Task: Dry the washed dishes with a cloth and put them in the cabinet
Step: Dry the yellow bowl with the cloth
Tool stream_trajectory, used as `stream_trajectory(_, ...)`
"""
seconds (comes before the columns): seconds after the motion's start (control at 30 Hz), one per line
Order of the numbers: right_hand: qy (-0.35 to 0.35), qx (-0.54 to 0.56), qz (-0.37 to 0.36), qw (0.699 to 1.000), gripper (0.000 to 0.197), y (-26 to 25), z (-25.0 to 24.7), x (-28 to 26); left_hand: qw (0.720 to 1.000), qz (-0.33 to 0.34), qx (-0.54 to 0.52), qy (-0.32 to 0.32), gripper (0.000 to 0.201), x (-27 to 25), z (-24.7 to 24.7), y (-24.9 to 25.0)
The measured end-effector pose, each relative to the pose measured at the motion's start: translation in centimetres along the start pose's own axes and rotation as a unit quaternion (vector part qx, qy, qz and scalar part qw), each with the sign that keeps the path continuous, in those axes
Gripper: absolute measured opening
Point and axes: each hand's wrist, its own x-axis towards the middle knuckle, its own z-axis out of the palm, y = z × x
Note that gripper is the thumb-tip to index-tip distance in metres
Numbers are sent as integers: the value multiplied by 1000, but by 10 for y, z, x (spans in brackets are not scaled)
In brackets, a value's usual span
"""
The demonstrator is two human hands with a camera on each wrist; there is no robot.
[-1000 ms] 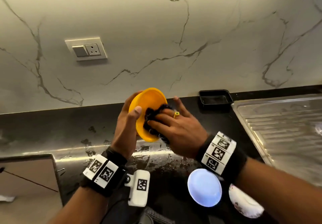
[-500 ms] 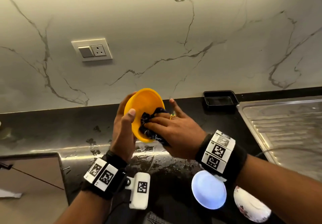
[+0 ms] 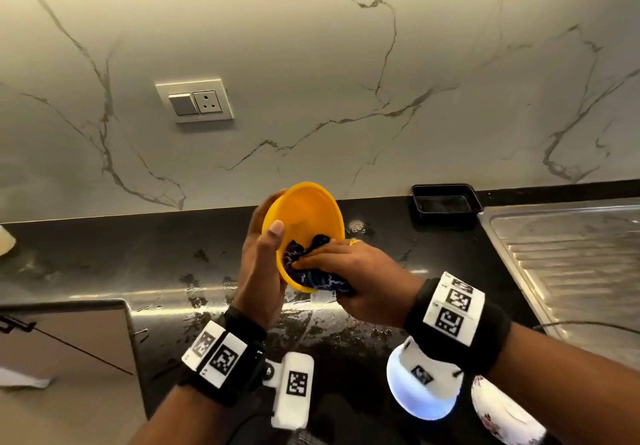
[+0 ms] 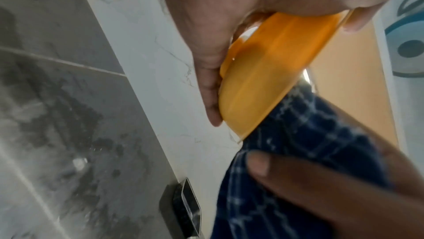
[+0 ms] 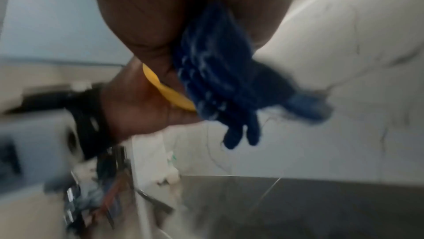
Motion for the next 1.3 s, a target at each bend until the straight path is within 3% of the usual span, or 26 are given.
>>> stream_trajectory(0.07, -30, 215, 81, 973, 64, -10, -3, 1, 1000, 2, 16, -5, 69, -4, 2, -4)
stream_trajectory(0.1, -21, 346, 122, 930, 60, -15, -5, 4, 1000, 4, 23, -16, 75, -6, 2, -7)
stream_trajectory(0.17, 37, 554, 184, 811, 49, -20, -8, 10, 999, 8, 22, -44, 83, -10, 1, -9)
stream_trajectory(0.27, 85, 771, 187, 602, 45, -23, -4, 16, 998, 15, 5, -58, 90, -14, 2, -5)
stream_trajectory(0.3, 83, 801, 177, 566, 45, -26, -2, 17, 998, 13, -4, -62, 91, -14, 2, -4)
stream_trajectory(0.33, 80, 797, 173, 573, 46, -29, 0, 17, 998, 13, -13, -64, 90, -14, 2, -4)
stream_trajectory(0.37, 76, 767, 175, 613, 49, -31, 1, 17, 998, 11, -18, -63, 88, -14, 2, -3)
stream_trajectory(0.43, 44, 648, 175, 740, 57, -30, 1, 15, 999, -8, -22, -45, 82, -12, -1, 1)
stream_trajectory(0.5, -17, 443, 123, 888, 68, -21, -2, 13, 999, -32, -21, -34, 77, -11, -8, 4)
stream_trajectory(0.53, -56, 307, 82, 947, 70, -15, -5, 12, 999, -41, -13, -34, 75, -11, -11, 5)
stream_trajectory(0.57, -101, 166, 27, 981, 69, -7, -9, 12, 998, -46, -1, -39, 72, -12, -13, 7)
stream_trajectory(0.6, -139, 29, -42, 989, 66, 0, -12, 11, 998, -49, 13, -48, 68, -14, -15, 8)
stream_trajectory(0.63, -164, -98, -110, 975, 61, 8, -15, 11, 996, -56, 25, -59, 64, -15, -15, 7)
stream_trajectory(0.7, -143, -300, -200, 922, 47, 20, -18, 10, 993, -86, 30, -76, 60, -17, -15, 3)
stream_trajectory(0.77, -83, -407, -205, 886, 41, 26, -19, 10, 988, -126, 23, -92, 54, -16, -14, 3)
stream_trajectory(0.83, -38, -442, -197, 874, 42, 25, -14, 15, 982, -158, 20, -101, 54, -12, -12, 4)
stream_trajectory(0.9, -18, -438, -194, 878, 40, 19, -3, 22, 979, -175, 12, -103, 58, -9, -12, 6)
stream_trajectory(1.07, -1, -333, -104, 937, 42, 3, -1, 27, 986, -151, -3, -77, 91, -7, -16, 9)
stream_trajectory(1.2, -25, -128, 30, 991, 50, -7, 4, 31, 993, -102, -1, -50, 77, -10, -13, 6)
stream_trajectory(1.23, -31, -88, 30, 995, 53, -9, 5, 30, 994, -102, 0, -46, 78, -9, -14, 6)
stream_trajectory(1.3, -57, -87, -45, 994, 58, -5, 1, 23, 993, -109, 4, -53, 88, -10, -16, 6)
